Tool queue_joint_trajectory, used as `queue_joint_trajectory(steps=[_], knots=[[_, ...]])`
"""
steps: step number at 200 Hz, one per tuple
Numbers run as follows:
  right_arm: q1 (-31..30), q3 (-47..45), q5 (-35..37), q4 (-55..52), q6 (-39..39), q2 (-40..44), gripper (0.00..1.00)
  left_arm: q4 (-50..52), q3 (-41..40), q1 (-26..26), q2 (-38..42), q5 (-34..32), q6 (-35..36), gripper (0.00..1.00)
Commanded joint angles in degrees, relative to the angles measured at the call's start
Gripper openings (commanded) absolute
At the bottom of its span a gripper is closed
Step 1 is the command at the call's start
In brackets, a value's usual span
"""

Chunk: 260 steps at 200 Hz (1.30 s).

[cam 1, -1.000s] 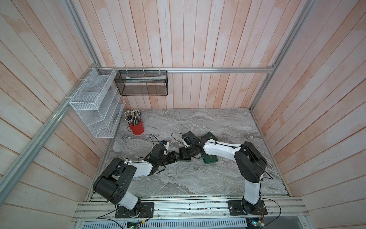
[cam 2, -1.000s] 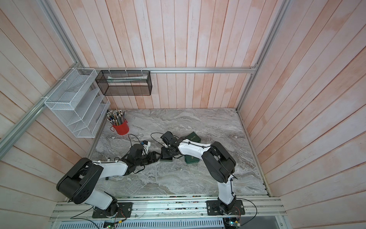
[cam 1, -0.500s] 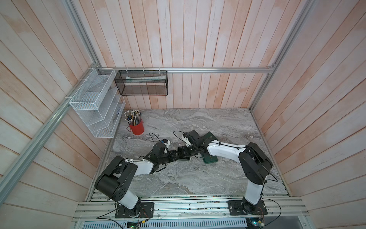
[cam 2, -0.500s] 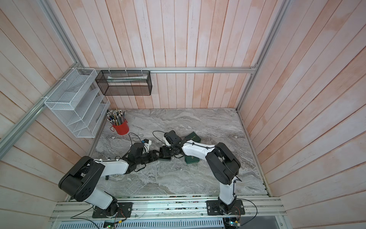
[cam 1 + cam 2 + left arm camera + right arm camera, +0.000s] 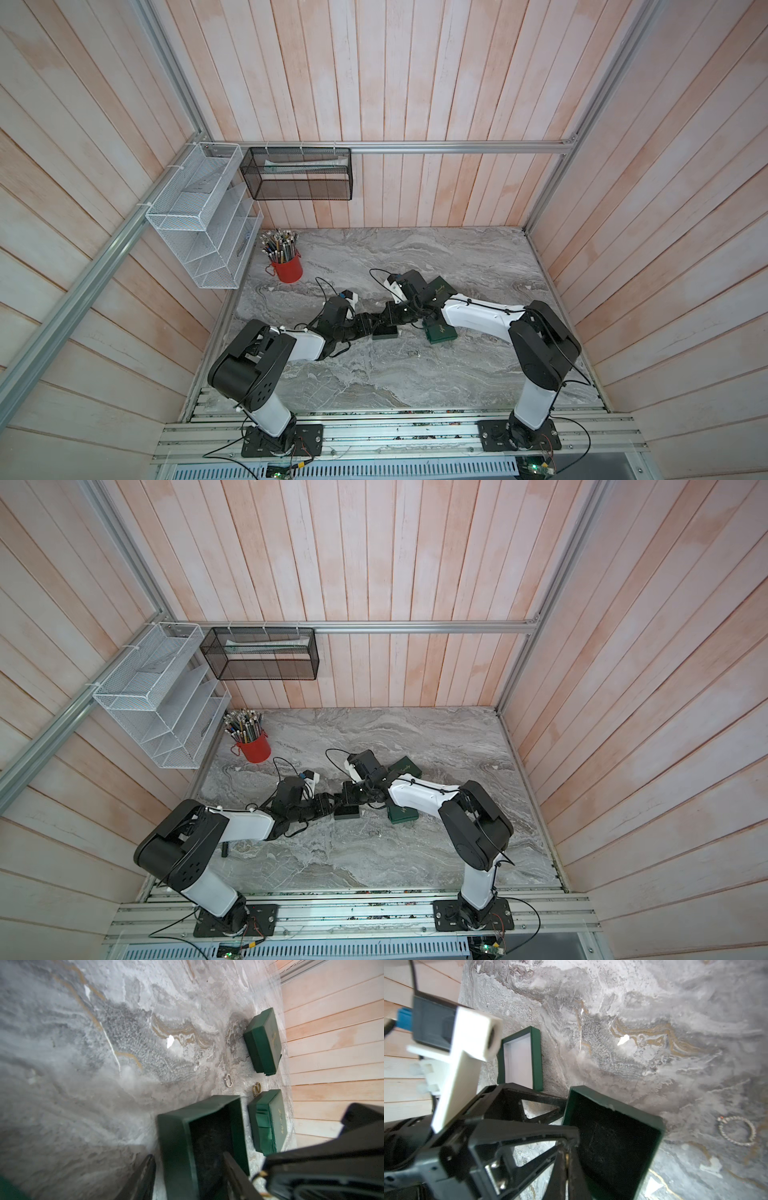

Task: Take the rings out of the lift-off lid box
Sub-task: Take out the ring from the jewelry box, then place the ring at the center of the board.

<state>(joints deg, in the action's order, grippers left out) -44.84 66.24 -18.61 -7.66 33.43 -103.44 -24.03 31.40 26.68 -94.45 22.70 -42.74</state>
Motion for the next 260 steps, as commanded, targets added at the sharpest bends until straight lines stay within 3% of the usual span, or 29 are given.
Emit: queue_joint_trajectory(steps=[1, 44, 100, 145, 190, 213, 260], knots=[[0.4, -0.4, -1.0, 1.3, 0.4, 1.8, 0.00, 1.3, 1.6, -0.2, -0.5, -0.2, 0.1, 0.53], [2.0, -2.0, 0.0, 1.7, 0.6, 2.8, 0.00, 3.7, 2.0, -0.2, 2.5, -0.7, 0.1, 0.54], [9.2, -5.3, 3.4, 1.3, 0.5, 3.4, 0.00, 17.1, 5.5, -0.2, 10.4, -11.4, 5.7, 0.63], [11.0, -3.5, 10.3, -3.3, -2.2, -1.0, 0.00, 26.3, 7.8, -0.4, 12.8, -20.8, 9.8, 0.65], [11.5, -1.7, 13.1, -5.6, -3.9, -4.9, 0.00, 30.8, 8.3, -0.2, 12.9, -23.4, 11.5, 0.67], [11.7, -2.0, 13.5, -5.5, -4.3, -5.1, 0.05, 31.9, 8.1, 0.1, 13.5, -23.6, 12.2, 0.68], [11.8, -2.7, 13.7, -6.0, -4.9, -2.8, 0.35, 35.4, 8.3, 1.6, 14.7, -27.3, 13.7, 0.76]])
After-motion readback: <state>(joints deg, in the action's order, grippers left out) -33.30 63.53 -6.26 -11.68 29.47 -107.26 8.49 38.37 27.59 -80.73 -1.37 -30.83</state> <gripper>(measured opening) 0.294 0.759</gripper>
